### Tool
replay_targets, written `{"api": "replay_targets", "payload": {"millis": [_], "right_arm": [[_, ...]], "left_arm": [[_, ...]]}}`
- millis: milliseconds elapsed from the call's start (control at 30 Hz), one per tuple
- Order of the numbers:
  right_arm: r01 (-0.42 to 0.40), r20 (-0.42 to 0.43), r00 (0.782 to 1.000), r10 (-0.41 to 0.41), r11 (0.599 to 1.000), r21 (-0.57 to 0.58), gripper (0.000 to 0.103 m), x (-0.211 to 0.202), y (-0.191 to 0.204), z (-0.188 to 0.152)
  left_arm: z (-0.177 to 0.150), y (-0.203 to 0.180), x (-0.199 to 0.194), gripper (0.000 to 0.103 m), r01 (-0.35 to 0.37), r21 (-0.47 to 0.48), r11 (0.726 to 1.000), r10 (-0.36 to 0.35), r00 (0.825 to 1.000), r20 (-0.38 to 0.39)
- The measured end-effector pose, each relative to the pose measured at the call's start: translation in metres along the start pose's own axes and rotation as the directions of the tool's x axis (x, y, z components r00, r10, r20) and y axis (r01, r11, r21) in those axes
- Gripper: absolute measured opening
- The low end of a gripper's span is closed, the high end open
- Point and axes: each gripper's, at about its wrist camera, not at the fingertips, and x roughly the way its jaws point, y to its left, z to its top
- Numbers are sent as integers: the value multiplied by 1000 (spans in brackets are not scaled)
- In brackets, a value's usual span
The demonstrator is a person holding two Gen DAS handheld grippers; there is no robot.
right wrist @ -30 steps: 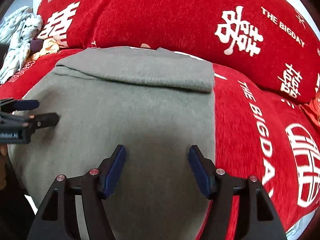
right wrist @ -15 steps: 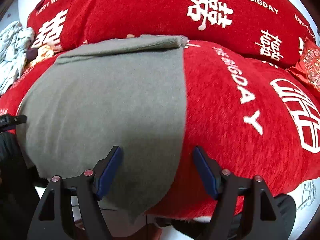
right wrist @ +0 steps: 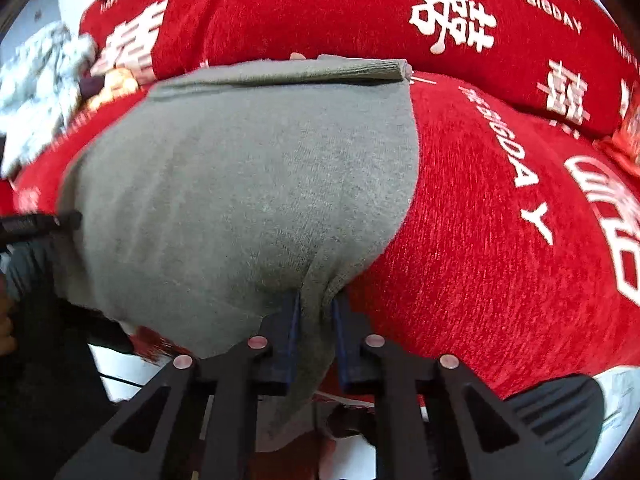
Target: Fold small clothes
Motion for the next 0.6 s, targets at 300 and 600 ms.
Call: {"api": "replay_targets", "payload": {"millis": [300,600], "right_arm": [[-107,176,980,93,992,73,16,-24,-21,63],[-49,125,992,35,992,116,16,34,-28,119]], "left_arm": [[66,-11,-17,15,83,10,997,-84,990,111],[114,-28,19,16,88,-11,996,-87,994,71]]}}
